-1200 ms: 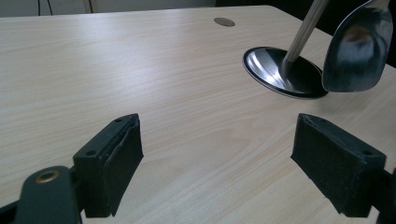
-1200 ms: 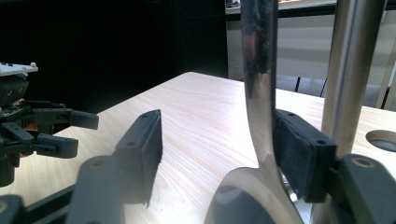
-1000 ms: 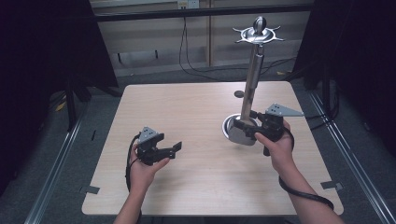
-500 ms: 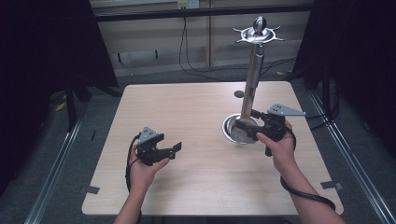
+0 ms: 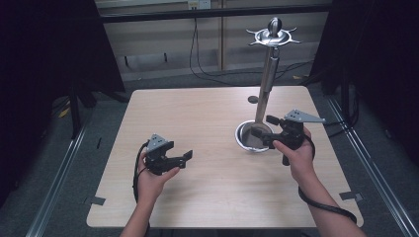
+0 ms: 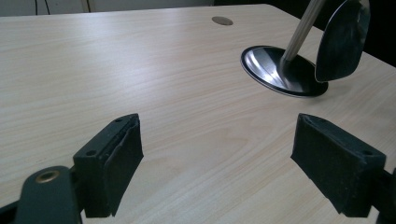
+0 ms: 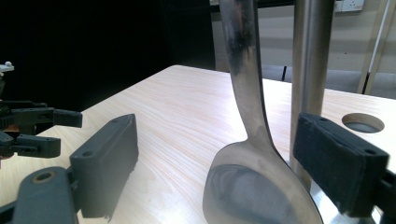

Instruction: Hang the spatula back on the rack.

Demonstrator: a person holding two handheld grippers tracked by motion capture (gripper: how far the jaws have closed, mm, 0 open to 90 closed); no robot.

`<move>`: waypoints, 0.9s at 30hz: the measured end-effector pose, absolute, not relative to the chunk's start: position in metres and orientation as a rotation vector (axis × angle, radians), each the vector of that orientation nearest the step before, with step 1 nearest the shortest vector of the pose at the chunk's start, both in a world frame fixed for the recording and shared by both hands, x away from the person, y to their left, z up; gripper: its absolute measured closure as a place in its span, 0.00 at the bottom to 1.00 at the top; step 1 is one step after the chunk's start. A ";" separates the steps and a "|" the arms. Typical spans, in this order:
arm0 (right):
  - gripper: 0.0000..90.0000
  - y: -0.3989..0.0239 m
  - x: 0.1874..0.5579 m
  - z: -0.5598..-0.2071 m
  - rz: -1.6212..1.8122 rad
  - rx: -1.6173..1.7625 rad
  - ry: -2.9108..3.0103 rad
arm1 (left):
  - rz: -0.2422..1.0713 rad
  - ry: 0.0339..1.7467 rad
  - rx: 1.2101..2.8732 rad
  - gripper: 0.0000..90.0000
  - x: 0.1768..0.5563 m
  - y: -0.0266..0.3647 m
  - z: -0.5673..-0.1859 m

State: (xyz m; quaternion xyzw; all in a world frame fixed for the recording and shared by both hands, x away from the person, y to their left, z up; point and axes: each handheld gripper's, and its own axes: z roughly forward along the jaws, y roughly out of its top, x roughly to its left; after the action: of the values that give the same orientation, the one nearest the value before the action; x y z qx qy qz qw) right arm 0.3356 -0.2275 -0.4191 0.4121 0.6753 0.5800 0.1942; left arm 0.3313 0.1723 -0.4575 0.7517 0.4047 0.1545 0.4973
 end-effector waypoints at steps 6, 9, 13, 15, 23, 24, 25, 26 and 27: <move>0.11 -0.227 0.334 -0.419 1.606 1.157 1.899 | 0.376 0.978 1.819 0.18 0.332 0.173 -0.457; 0.08 -0.228 0.333 -0.420 1.591 1.150 1.906 | 0.375 0.983 1.818 0.17 0.333 0.173 -0.457; 0.05 -0.228 0.329 -0.423 1.572 1.144 1.929 | 0.377 0.978 1.825 0.16 0.333 0.172 -0.458; 0.05 -0.228 0.328 -0.423 1.564 1.139 1.940 | 0.378 0.978 1.827 0.16 0.333 0.172 -0.458; 0.03 -0.229 0.321 -0.426 1.553 1.111 1.967 | 0.373 0.982 1.825 0.13 0.333 0.172 -0.459; 0.03 -0.230 0.318 -0.426 1.544 1.094 1.980 | 0.370 0.979 1.833 0.12 0.334 0.171 -0.459; 0.03 -0.230 0.317 -0.426 1.538 1.090 1.991 | 0.371 0.983 1.835 0.12 0.334 0.171 -0.459; 0.03 -0.231 0.316 -0.426 1.529 1.085 2.002 | 0.371 0.990 1.835 0.11 0.334 0.171 -0.460; 0.03 -0.232 0.315 -0.426 1.517 1.073 2.019 | 0.364 0.992 1.835 0.11 0.334 0.172 -0.460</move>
State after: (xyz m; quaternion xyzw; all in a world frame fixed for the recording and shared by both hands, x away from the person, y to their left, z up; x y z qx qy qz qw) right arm 0.3151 -0.2318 -0.4263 0.3834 0.7214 0.5418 0.1975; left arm 0.3340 0.1716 -0.4602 0.7555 0.4082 0.1501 0.4900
